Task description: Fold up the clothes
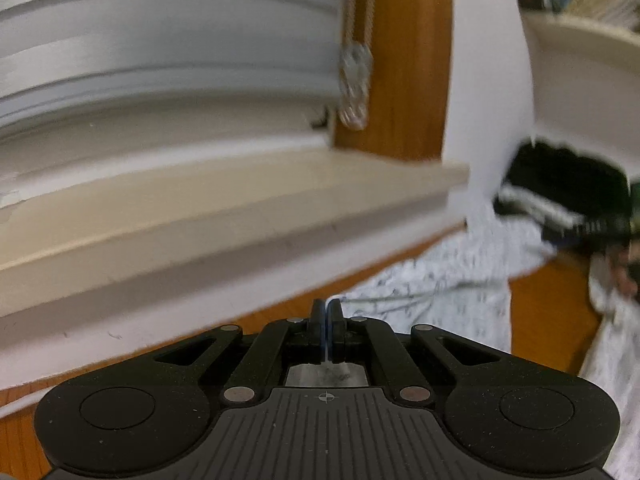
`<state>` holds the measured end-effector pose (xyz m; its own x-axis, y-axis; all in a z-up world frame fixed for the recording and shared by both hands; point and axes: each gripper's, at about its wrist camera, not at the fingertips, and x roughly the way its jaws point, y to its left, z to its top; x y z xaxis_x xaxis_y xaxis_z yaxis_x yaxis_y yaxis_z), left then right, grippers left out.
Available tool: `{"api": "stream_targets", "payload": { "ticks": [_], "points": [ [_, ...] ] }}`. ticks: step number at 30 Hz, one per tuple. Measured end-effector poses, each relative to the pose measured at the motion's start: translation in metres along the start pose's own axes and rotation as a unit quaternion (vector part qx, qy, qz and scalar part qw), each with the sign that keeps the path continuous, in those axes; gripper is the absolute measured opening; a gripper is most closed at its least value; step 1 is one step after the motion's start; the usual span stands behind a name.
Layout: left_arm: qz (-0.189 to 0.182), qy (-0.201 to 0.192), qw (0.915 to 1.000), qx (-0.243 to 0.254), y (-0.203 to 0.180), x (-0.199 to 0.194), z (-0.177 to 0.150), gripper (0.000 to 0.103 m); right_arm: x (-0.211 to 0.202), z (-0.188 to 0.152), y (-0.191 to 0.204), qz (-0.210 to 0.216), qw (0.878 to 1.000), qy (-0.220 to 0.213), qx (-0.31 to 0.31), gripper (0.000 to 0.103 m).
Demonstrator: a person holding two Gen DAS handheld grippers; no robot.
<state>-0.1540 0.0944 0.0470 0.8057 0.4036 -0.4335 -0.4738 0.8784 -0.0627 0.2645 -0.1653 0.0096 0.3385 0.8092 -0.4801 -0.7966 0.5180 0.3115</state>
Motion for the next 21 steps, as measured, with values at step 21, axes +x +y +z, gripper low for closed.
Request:
{"api": "stream_targets", "payload": {
  "ticks": [21],
  "points": [
    [-0.037,-0.030,0.9989,0.004,0.000,-0.029,0.021,0.001,0.021,0.020,0.014,-0.100,0.989,0.035,-0.104,0.063]
  ]
}}
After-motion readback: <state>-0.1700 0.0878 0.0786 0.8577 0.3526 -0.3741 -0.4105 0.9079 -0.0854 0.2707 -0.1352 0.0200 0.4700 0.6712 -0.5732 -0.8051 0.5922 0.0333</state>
